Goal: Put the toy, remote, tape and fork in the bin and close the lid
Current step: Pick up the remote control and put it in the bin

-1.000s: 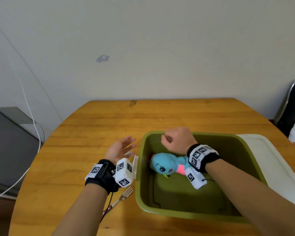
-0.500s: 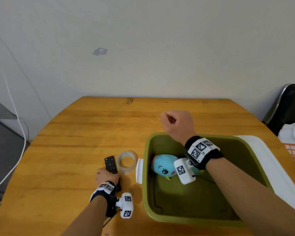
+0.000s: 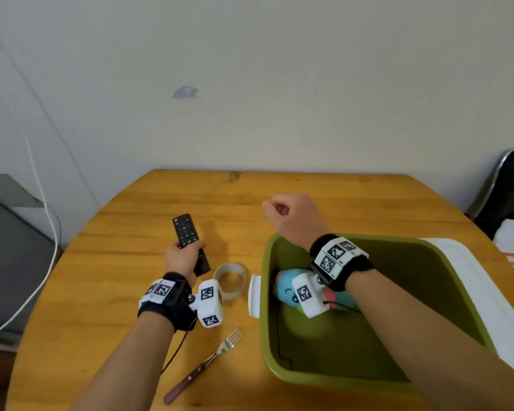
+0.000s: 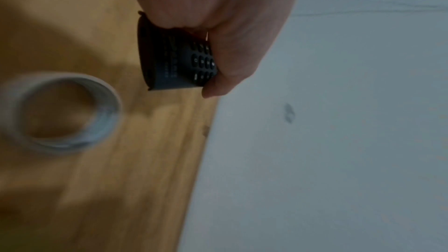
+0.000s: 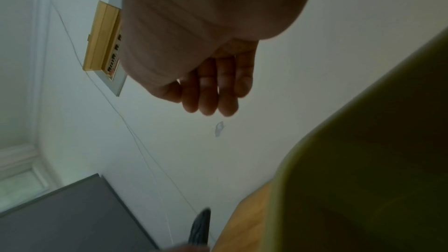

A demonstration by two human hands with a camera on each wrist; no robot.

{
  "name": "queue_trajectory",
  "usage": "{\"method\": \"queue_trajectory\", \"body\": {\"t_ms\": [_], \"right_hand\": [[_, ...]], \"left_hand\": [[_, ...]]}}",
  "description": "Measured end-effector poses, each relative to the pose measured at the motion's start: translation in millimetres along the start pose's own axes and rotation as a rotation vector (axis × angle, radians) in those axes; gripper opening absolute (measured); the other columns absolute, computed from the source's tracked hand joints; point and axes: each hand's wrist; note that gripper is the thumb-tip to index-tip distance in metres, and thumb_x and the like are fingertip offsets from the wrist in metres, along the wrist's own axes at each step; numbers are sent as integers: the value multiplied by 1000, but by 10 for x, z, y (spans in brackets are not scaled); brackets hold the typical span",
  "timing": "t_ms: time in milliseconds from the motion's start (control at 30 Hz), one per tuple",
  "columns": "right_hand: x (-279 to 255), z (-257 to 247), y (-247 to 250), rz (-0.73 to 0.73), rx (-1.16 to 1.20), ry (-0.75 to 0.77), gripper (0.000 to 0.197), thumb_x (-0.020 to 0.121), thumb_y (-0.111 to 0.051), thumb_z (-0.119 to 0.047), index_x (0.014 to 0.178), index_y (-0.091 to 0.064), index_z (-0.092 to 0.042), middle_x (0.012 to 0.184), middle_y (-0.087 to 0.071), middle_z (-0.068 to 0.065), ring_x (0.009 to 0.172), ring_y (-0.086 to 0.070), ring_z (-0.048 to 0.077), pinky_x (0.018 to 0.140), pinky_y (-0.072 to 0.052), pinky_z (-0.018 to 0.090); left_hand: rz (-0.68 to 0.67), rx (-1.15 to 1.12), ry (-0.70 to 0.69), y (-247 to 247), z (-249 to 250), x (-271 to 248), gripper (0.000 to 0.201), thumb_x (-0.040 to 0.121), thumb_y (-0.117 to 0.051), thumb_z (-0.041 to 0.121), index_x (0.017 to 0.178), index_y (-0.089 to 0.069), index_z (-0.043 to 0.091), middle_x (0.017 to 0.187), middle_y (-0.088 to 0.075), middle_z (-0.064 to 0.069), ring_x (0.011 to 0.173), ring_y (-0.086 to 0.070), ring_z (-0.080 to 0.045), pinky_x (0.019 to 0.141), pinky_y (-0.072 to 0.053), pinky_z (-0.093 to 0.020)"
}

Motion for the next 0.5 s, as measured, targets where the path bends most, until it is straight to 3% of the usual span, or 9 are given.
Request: {"method": "queue_trajectory", "body": {"t_ms": [67, 133, 200, 267, 367, 433, 500], "right_hand": [[43, -70, -29, -41, 103, -72, 33, 90, -63, -29, 67, -63, -6, 58, -63, 13, 52, -57, 26, 56, -53, 46], [82, -140, -29, -88, 263, -203, 22, 88, -65, -40, 85, -67, -18, 75, -73, 6, 72, -70, 26, 69, -60, 44], [115, -196, -15, -149, 402, -332, 32, 85, -66, -51, 106, -64, -27, 94, -76, -2, 90, -73, 19, 77, -58, 36], [114, -261, 39, -173, 556, -421, 47, 84, -68, -54, 119, -60, -25, 105, -77, -1, 98, -74, 20, 78, -57, 38], [41, -329, 213, -109, 756, -437, 21, 97, -65, -34, 111, -67, -18, 100, -77, 3, 88, -76, 16, 73, -59, 32], [-43, -278, 363, -89, 844, -439, 15, 101, -61, -26, 107, -69, -15, 97, -77, 4, 86, -75, 13, 71, -58, 28], [-120, -168, 490, -106, 913, -452, 22, 99, -63, -28, 112, -68, -11, 106, -76, 9, 97, -74, 23, 83, -60, 40]], "left_hand": [[-74, -39, -133, -101, 293, -200, 42, 83, -75, 10, 122, -61, 6, 101, -67, -12, 83, -62, -24, 76, -54, -39], [-166, -26, -276, -213, 524, -460, 43, 80, -78, 11, 120, -63, 11, 107, -70, -11, 87, -64, -22, 81, -55, -42], [-260, 43, -442, -346, 697, -731, 39, 78, -80, 14, 114, -67, 19, 103, -71, -5, 87, -64, -18, 80, -55, -35], [-352, 149, -585, -499, 799, -1005, 39, 75, -82, 20, 110, -68, 29, 102, -72, -1, 88, -65, -12, 77, -55, -28], [-430, 299, -738, -736, 841, -1370, 36, 79, -78, 20, 114, -69, 22, 99, -69, -2, 81, -62, 2, 71, -53, -21], [-425, 322, -756, -852, 806, -1505, 32, 84, -72, 23, 115, -67, 22, 104, -63, -1, 88, -61, -1, 76, -52, -23], [-382, 262, -724, -905, 742, -1548, 28, 88, -67, 29, 115, -69, 26, 111, -58, 1, 96, -60, -5, 84, -50, -22]]}}
Point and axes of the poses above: each hand's wrist, its own x-axis towards the middle knuckle, its own y-axis out of the back of the hand, z = x × y
